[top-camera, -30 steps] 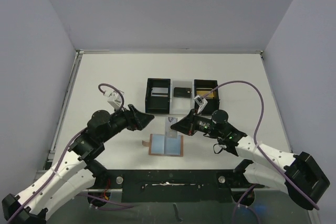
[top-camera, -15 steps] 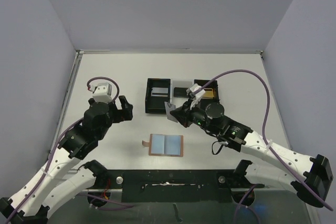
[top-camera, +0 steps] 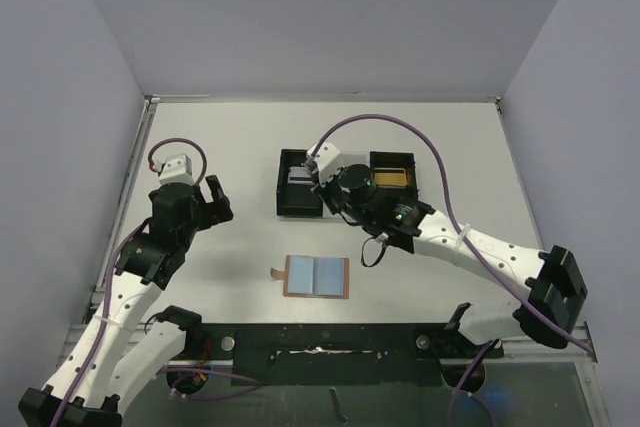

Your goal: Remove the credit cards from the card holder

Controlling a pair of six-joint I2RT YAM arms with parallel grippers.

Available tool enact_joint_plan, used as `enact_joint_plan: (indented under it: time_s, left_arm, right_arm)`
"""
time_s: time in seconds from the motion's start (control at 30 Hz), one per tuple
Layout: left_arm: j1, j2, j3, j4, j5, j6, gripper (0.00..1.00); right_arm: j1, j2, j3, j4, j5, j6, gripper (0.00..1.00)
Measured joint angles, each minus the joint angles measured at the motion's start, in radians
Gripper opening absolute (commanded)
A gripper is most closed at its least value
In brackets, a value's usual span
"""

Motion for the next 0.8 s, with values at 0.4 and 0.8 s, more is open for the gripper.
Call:
enact_joint_plan:
  time_s: [0.4, 0.8]
  left_arm:
    - [0.039, 0.002, -0.006, 0.013, 0.039, 0.018, 0.91]
    - [0.042, 0.002, -0.006, 0.012, 0.040, 0.024, 0.91]
  right_arm:
    - [0.002, 0.412, 0.362, -0.123, 0.080, -0.161, 0.00]
    - [0.002, 0.617, 0.487, -0.163, 0.142, -0.323, 0.00]
